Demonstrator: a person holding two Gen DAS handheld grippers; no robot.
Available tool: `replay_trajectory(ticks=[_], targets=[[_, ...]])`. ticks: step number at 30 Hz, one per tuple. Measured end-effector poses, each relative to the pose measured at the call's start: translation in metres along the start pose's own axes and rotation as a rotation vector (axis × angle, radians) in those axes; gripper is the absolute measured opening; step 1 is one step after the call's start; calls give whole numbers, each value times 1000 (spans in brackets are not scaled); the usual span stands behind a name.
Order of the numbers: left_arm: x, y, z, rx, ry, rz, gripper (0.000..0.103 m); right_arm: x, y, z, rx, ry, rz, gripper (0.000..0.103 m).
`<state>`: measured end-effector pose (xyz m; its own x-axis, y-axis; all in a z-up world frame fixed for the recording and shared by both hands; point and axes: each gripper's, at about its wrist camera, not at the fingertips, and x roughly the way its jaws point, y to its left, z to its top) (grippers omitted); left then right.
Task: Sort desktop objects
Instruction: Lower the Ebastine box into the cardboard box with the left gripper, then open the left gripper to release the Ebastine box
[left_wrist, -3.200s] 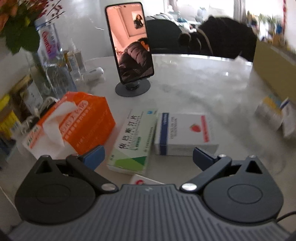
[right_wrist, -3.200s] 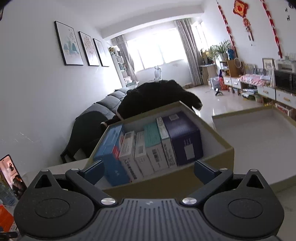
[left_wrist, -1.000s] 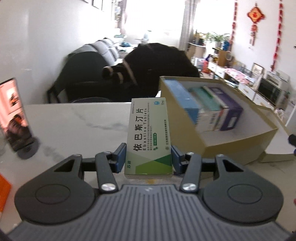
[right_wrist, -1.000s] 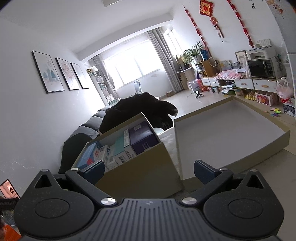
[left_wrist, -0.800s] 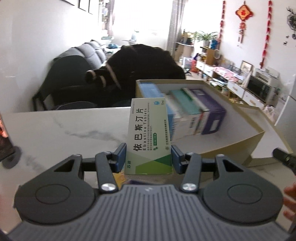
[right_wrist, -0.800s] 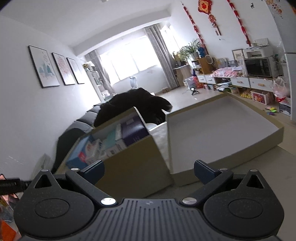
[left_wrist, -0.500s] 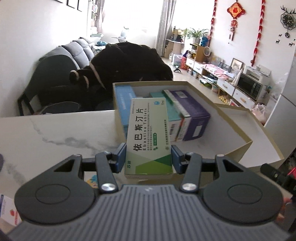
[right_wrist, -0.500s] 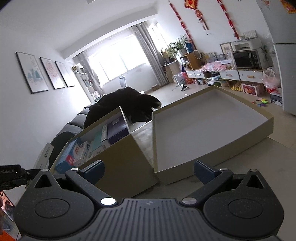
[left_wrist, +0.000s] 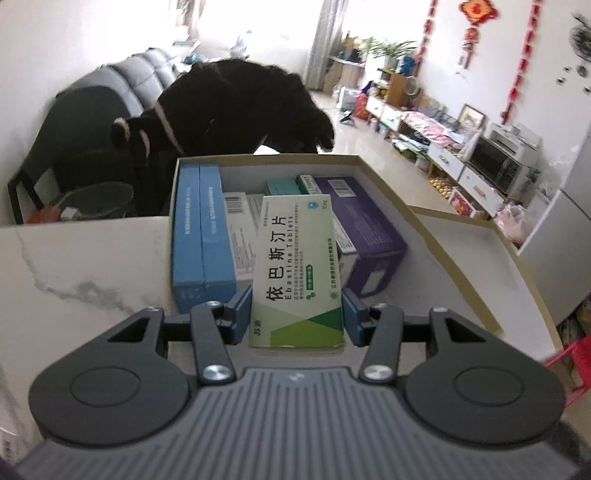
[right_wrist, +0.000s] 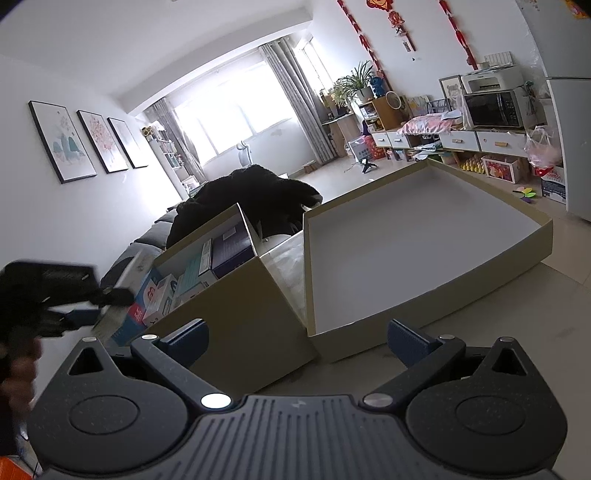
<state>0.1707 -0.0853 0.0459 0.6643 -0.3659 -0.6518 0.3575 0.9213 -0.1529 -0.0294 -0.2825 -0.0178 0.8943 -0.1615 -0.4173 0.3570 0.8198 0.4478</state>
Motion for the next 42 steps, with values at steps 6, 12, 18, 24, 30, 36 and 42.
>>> replay_trajectory(ticks=[6, 12, 18, 24, 30, 36, 42], targets=[[34, -15, 18, -53, 33, 43, 48, 1, -1, 1, 3, 2, -3, 103], [62, -36, 33, -100, 63, 39, 48, 3, -3, 2, 9, 5, -9, 103], [85, -54, 47, -104, 82, 50, 48, 4, -7, 3, 17, 6, -15, 103], [95, -71, 55, -93, 82, 67, 48, 5, -11, 2, 28, 5, -24, 103], [98, -73, 54, -148, 101, 8, 50, 7, -9, 1, 20, 11, -25, 103], [91, -64, 49, -169, 95, -31, 57, 5, -5, 0, 8, 11, -25, 103], [83, -50, 50, -166, 66, -29, 67, 3, 1, 1, -5, 10, -22, 103]])
